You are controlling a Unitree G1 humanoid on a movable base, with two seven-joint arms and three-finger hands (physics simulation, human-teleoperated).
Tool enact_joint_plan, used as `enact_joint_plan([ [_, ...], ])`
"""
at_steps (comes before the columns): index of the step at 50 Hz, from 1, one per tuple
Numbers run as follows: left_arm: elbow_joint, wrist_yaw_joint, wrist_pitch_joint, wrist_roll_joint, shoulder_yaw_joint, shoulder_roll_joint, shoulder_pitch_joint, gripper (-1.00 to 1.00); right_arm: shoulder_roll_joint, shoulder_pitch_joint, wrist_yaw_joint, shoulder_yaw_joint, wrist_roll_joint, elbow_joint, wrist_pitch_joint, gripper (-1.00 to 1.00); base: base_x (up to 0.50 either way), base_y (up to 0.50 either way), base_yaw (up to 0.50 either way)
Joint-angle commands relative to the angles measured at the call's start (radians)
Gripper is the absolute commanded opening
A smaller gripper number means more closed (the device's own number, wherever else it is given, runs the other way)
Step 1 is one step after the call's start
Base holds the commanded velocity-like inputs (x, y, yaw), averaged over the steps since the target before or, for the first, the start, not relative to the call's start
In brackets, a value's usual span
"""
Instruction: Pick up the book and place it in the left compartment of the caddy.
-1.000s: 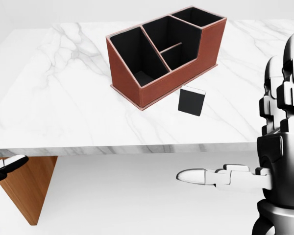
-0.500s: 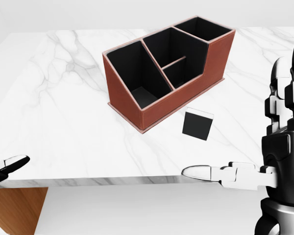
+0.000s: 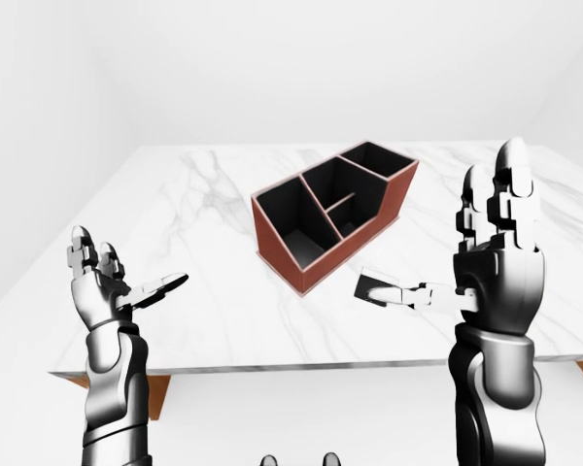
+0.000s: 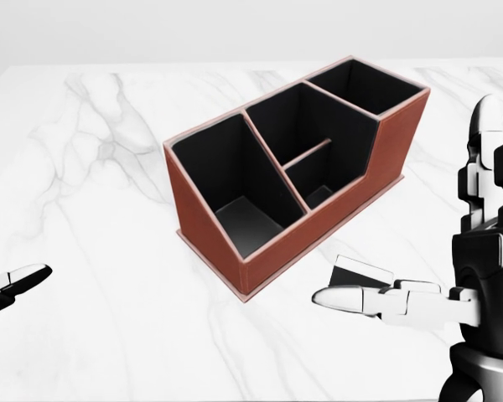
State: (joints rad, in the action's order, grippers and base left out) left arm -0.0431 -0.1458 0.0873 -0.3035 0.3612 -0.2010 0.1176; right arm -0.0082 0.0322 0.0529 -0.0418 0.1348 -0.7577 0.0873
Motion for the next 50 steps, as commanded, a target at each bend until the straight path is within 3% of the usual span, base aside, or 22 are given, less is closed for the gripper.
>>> enact_joint_plan([
  [1,-0.015,-0.008,0.000,0.008,-0.016,0.005,0.012,1.00,0.007,0.030,-0.002,0.002,-0.015,-0.031,0.000,1.00,0.50,0.00,0.00],
  [22,-0.015,-0.008,0.000,0.007,-0.016,0.003,0.013,1.00,0.013,0.031,0.008,-0.001,-0.004,-0.045,0.000,1.00,0.50,0.00,0.00],
  [32,-0.004,-0.006,0.000,0.004,-0.013,0.004,0.007,1.00,0.003,0.041,0.001,-0.018,-0.002,-0.052,0.000,1.00,0.00,0.00,0.00],
  [50,0.011,-0.003,0.000,0.007,-0.011,0.008,-0.002,1.00,-0.011,0.093,-0.127,-0.077,0.121,-0.109,0.000,1.00,0.00,0.00,0.00],
])
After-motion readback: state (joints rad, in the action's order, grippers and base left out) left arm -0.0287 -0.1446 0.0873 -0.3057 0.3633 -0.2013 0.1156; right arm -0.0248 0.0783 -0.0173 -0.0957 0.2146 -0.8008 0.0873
